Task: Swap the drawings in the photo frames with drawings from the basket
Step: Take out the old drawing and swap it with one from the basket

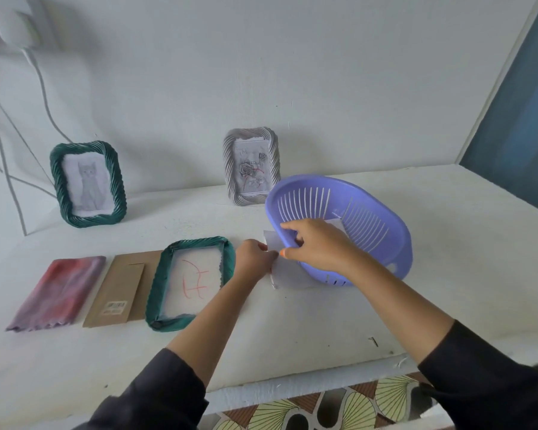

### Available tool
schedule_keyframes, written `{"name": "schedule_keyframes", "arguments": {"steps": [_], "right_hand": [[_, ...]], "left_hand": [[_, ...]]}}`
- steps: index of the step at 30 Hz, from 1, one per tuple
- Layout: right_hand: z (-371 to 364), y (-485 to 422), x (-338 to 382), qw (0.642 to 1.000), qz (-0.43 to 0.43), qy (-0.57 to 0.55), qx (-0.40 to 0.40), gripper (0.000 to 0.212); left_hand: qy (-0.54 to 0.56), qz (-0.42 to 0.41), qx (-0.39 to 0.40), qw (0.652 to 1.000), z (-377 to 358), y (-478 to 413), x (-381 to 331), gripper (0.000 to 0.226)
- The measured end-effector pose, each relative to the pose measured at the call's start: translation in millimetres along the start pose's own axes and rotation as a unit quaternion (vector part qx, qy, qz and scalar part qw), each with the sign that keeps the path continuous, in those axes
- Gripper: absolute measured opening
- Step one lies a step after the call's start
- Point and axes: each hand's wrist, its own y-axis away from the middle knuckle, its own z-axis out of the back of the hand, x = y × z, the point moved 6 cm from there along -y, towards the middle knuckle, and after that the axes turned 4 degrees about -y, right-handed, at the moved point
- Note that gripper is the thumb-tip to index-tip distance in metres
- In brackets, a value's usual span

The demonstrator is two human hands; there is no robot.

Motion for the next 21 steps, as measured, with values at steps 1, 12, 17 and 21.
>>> {"name": "schedule_keyframes", "arguments": {"steps": [1, 12, 17, 21], "right_hand": [[1, 1, -2, 1.000, -0.011, -0.014, 0.011, 0.059], [37, -11, -89, 0.938, -0.287, 0.173, 0.087, 0.040], [24, -10, -101, 0.917, -0.322, 0.196, 0.126, 0.060], [24, -12, -106, 0.913, -0.324, 0.207, 0.134, 0.042]], "left_hand": [[-0.016, -0.002, -0.002, 1.000, 2, 1, -2, 0.020], [0.032, -0.106, -0.037, 0.993, 33, 7, -57, 0.041], [0.001, -0.123, 0.004, 0.992, 31, 6, -60, 0.044], [0.013, -0.125, 0.004, 0.992, 32, 6, -58, 0.047]]}}
